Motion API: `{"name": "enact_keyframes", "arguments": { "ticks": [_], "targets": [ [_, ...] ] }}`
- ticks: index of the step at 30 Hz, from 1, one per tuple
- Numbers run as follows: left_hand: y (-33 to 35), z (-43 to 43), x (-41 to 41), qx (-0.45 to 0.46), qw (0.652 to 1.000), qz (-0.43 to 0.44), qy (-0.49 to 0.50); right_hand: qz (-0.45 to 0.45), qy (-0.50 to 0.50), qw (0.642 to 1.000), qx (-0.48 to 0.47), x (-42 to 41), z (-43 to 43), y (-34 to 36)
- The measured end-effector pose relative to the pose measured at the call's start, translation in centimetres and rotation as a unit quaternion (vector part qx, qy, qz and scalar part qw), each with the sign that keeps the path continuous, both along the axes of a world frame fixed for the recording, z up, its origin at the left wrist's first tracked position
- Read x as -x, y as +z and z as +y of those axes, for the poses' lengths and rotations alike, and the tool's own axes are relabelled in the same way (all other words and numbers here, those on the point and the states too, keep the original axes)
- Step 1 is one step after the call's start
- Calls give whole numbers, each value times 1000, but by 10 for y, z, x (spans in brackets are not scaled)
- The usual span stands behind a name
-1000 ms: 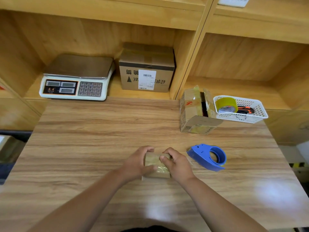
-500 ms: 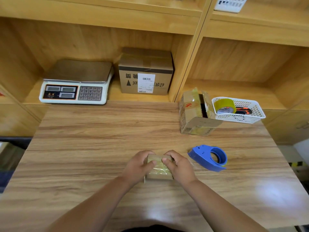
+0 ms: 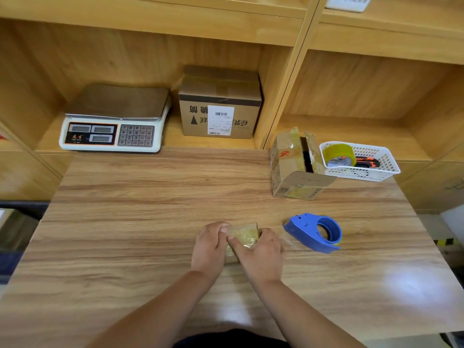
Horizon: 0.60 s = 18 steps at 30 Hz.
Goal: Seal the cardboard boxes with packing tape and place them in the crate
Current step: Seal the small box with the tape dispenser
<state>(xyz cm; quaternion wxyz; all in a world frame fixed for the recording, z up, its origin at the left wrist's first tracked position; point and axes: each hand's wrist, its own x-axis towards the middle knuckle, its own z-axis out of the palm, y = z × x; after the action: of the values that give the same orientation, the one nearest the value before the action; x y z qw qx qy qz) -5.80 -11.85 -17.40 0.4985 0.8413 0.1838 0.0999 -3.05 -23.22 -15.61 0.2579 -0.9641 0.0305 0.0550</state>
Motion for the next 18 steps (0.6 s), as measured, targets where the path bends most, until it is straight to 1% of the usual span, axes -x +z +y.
{"name": "enact_keyframes", "arguments": {
  "ticks": [7, 11, 13, 15, 18],
  "targets": [
    [-2, -2, 1, -15, 1000, -12, 5, -62, 14, 998, -11, -11, -6, 0],
    [0, 1, 8, -27, 999, 2, -32, -52, 44, 998, -17, -21, -10, -1],
    [1, 3, 15, -25, 999, 14, -44, -25, 72, 997, -30, -29, -15, 0],
    [2, 3, 22, -10, 999, 28, -40, 12, 106, 993, -50, -33, -20, 3],
    [6, 8, 25, 27, 999, 37, -21, 4, 150, 984, -98, -30, -28, 6]
  ]
}}
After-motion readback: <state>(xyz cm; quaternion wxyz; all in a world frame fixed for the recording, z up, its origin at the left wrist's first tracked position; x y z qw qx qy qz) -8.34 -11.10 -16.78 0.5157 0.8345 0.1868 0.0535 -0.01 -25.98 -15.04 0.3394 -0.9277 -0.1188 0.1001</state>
